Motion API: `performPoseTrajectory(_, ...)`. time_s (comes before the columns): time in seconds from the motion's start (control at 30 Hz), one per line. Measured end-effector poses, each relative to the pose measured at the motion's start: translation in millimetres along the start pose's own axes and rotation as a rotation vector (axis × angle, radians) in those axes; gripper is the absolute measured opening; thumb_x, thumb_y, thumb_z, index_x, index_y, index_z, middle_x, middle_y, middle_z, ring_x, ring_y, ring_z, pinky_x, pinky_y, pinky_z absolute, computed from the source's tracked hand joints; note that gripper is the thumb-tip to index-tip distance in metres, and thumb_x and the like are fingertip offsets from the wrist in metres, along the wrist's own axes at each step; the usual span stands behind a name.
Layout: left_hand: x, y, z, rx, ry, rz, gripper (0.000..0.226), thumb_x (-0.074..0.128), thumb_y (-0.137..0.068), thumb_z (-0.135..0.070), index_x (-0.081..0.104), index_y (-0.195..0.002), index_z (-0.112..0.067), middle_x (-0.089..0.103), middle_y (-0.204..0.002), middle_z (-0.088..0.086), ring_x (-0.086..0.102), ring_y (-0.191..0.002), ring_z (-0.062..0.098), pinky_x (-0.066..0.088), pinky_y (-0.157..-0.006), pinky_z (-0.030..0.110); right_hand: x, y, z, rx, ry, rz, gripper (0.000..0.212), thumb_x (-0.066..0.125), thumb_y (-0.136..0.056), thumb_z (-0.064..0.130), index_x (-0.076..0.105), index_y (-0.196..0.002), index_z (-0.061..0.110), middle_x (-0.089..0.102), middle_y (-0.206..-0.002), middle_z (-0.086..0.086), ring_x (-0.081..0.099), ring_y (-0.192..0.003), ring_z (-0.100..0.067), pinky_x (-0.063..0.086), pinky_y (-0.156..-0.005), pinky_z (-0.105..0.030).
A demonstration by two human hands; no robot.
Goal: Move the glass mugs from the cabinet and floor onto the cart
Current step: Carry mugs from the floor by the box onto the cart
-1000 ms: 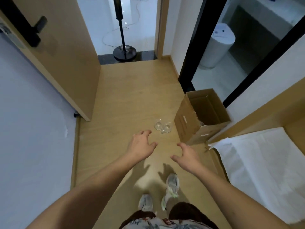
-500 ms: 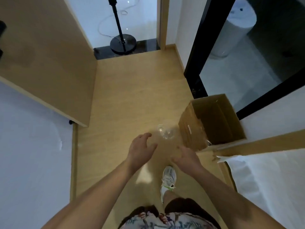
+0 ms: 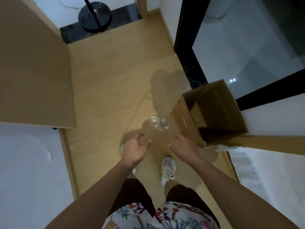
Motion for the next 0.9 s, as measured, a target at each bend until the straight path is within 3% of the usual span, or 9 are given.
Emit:
performPoseTrajectory(0.1,14.1,-36.3,5.0,-0.059,0.07,0.064,0.05,0.066,-0.091,-0.046,0.059,-0.133,-0.02,0.06,-0.134,0.005,0.059,-0.118,0.022,0.047,-0.101,0.037,12.2,-30.7,-3.6,0.087,-0.072,-0.004,0.06,0.065,-0.092,0.045,0.049,-0.143,0.016,0.055,-0.141,-0.008,0.054,-0.126,-0.026,0.046,-0.1,-0.037)
performPoseTrajectory(0.27,55.5,-122.4,42.5,-0.209,0.108,0.208,0.047,0.068,-0.09,-0.044,0.061,-0.131,-0.02,0.062,-0.13,0.002,0.06,-0.105,0.017,0.041,-0.087,0.027,56.7,-101.1,-25.0,0.242,-0.256,-0.028,0.054,0.067,-0.092,0.041,0.054,-0.138,0.017,0.058,-0.137,-0.008,0.06,-0.116,-0.025,0.049,-0.098,-0.038)
performPoseTrajectory(0.43,112.0,-223.8,97.3,-0.343,0.141,0.27,0.042,0.073,-0.085,-0.047,0.067,-0.118,-0.022,0.07,-0.107,0.008,0.066,-0.1,0.026,0.053,-0.096,0.045,118.0,-190.0,-60.2,0.296,-0.294,-0.011,0.054,0.066,-0.092,0.044,0.055,-0.138,0.016,0.06,-0.136,-0.008,0.059,-0.119,-0.025,0.05,-0.099,-0.04)
performPoseTrajectory(0.57,173.2,-300.9,136.6,-0.371,0.166,0.303,0.035,0.075,-0.085,-0.038,0.069,-0.113,-0.018,0.069,-0.099,0.008,0.064,-0.093,0.024,0.055,-0.094,0.044,172.5,-278.6,-97.6,0.348,-0.344,-0.009,0.053,0.067,-0.091,0.045,0.058,-0.135,0.018,0.062,-0.132,-0.008,0.06,-0.117,-0.026,0.049,-0.096,-0.034)
performPoseTrajectory(0.7,240.1,-361.9,155.5,-0.359,0.178,0.394,0.032,0.07,-0.092,-0.03,0.067,-0.118,-0.012,0.063,-0.097,0.008,0.054,-0.076,0.015,0.047,-0.066,0.029,225.1,-359.1,-130.2,0.426,-0.527,-0.039,0.053,0.069,-0.09,0.044,0.058,-0.135,0.019,0.06,-0.134,-0.004,0.059,-0.119,-0.025,0.049,-0.095,-0.032)
performPoseTrajectory(0.8,288.2,-397.8,159.2,-0.439,0.263,0.482,0.034,0.07,-0.092,-0.029,0.064,-0.12,-0.011,0.06,-0.112,0.006,0.054,-0.096,0.022,0.047,-0.076,0.034,261.2,-412.9,-153.5,0.467,-0.698,-0.1,0.052,0.073,-0.086,0.043,0.062,-0.13,0.019,0.066,-0.126,-0.003,0.062,-0.113,-0.023,0.051,-0.094,-0.033)
performPoseTrajectory(0.9,326.4,-410.1,167.3,-0.596,0.501,0.512,0.047,0.071,-0.089,-0.037,0.058,-0.129,-0.015,0.057,-0.128,0.0,0.051,-0.117,0.026,0.048,-0.089,0.042,291.0,-447.3,-168.8,0.498,-0.906,-0.152,0.043,0.074,-0.085,0.041,0.064,-0.121,0.02,0.07,-0.11,-0.001,0.066,-0.099,-0.022,0.056,-0.089,-0.038)
Point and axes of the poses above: each hand's wrist, its own y-axis away from the middle knuckle, its own x-axis out of the palm, z = x × y, the point moved 3 cm from there along -y, towards the middle knuckle
